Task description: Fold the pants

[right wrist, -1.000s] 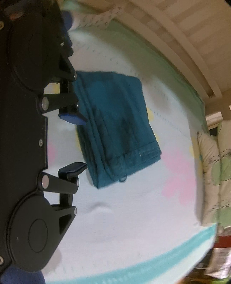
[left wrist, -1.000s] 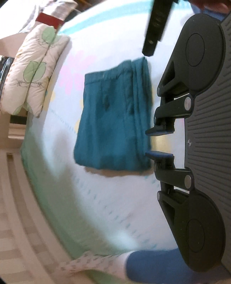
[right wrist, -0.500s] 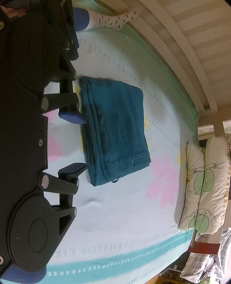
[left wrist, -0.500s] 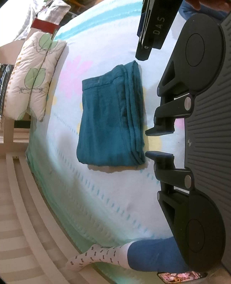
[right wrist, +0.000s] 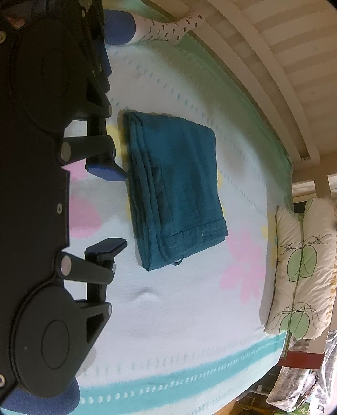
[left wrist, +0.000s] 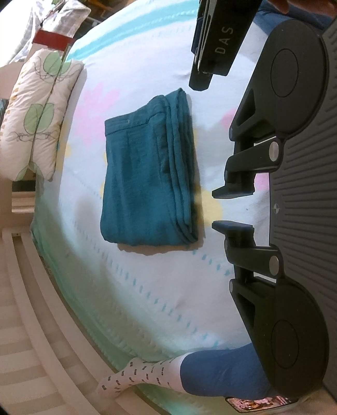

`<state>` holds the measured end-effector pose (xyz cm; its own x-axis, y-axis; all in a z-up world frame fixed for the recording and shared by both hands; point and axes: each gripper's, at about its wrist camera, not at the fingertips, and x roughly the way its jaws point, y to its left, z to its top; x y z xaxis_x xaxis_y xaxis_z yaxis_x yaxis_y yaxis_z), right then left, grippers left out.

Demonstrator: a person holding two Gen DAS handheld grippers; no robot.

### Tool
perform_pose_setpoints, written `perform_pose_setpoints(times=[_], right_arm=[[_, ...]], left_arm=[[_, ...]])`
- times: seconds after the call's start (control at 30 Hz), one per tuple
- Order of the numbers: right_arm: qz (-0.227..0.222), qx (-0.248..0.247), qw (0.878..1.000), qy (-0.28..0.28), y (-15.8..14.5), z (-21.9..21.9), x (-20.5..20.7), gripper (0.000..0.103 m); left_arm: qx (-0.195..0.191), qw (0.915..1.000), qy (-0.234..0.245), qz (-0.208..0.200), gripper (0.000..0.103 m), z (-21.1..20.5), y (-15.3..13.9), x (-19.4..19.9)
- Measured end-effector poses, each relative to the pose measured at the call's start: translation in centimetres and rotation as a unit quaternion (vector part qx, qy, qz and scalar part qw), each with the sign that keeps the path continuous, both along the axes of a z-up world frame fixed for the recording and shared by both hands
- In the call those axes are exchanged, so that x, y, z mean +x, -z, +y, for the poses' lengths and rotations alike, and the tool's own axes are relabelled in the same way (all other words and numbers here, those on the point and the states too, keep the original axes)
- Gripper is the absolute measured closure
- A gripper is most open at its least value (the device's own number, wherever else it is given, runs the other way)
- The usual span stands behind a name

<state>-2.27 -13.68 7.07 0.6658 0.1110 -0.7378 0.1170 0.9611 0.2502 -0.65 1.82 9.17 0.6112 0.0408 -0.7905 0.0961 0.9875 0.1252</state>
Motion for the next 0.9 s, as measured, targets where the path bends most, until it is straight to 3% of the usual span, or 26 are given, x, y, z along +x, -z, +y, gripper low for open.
perform_pose_setpoints(times=[0.2,0.9], right_arm=[[0.002,-0.027,1.000,0.003,0.0,0.2,0.1,0.046],[0.013,-0.029,0.999,-0.006,0.5,0.1,0.5,0.046]], left_arm=[[0.004,1.0000,-0.001,0.007,0.085,-0.1,0.4,0.2],[0.004,0.9997,-0.009,0.022,0.085,0.3,1.1,0.7]])
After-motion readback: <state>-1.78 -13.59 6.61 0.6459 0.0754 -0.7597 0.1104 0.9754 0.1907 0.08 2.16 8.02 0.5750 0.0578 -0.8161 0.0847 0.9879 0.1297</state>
